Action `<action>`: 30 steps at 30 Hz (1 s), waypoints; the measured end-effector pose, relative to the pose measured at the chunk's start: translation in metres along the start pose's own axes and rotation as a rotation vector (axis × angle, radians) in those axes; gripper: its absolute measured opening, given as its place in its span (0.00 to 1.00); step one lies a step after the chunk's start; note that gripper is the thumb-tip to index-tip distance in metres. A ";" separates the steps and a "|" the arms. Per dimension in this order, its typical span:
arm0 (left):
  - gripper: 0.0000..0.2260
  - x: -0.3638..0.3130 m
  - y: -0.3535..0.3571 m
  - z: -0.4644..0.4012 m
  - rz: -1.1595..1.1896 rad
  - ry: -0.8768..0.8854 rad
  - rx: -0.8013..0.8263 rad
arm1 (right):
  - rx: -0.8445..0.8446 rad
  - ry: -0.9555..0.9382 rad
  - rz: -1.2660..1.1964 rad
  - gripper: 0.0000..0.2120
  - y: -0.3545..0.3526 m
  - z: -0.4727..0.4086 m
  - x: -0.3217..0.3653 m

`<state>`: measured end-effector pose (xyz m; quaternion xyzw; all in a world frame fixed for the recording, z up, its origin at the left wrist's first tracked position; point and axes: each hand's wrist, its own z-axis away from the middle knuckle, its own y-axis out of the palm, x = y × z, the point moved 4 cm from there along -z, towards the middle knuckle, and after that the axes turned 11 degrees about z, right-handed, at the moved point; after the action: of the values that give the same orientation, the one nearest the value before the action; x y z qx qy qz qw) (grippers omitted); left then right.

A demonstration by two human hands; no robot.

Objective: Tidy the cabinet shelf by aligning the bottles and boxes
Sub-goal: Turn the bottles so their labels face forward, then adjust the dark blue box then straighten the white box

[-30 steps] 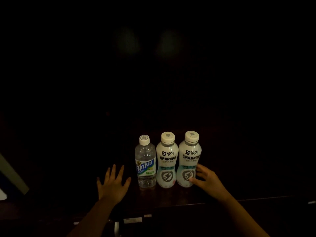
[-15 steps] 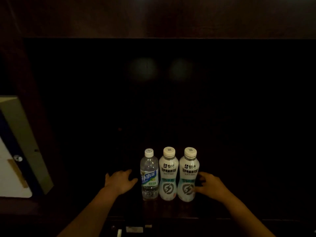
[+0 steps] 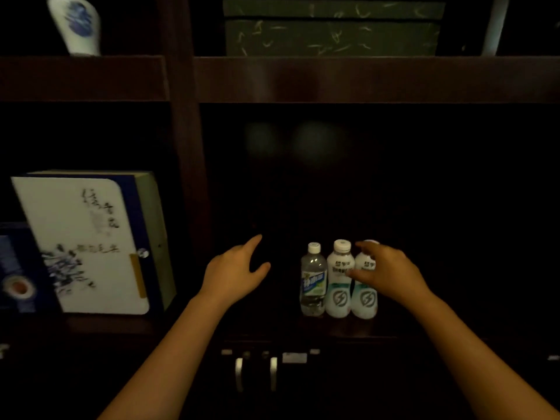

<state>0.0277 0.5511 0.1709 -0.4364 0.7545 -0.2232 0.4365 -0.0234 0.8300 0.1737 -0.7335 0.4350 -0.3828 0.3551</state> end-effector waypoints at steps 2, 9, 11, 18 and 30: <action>0.29 0.008 -0.035 0.031 -0.015 0.048 -0.038 | -0.109 -0.060 0.013 0.31 -0.007 0.025 0.041; 0.28 0.057 -0.127 0.114 -0.120 -0.016 0.014 | -0.128 -0.182 0.066 0.35 0.003 0.091 0.164; 0.28 0.073 -0.151 0.132 -0.115 -0.041 0.024 | -0.086 -0.213 0.043 0.36 0.006 0.099 0.197; 0.27 0.134 -0.211 0.172 -0.155 -0.135 -0.054 | -0.016 -0.294 -0.023 0.38 0.026 0.100 0.290; 0.28 0.257 -0.266 0.149 -0.239 -0.204 -0.133 | -0.007 -0.300 -0.149 0.40 0.105 0.034 0.395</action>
<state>0.2172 0.2003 0.1658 -0.5713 0.6621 -0.1774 0.4514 0.0976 0.4383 0.1683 -0.8138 0.3228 -0.2928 0.3844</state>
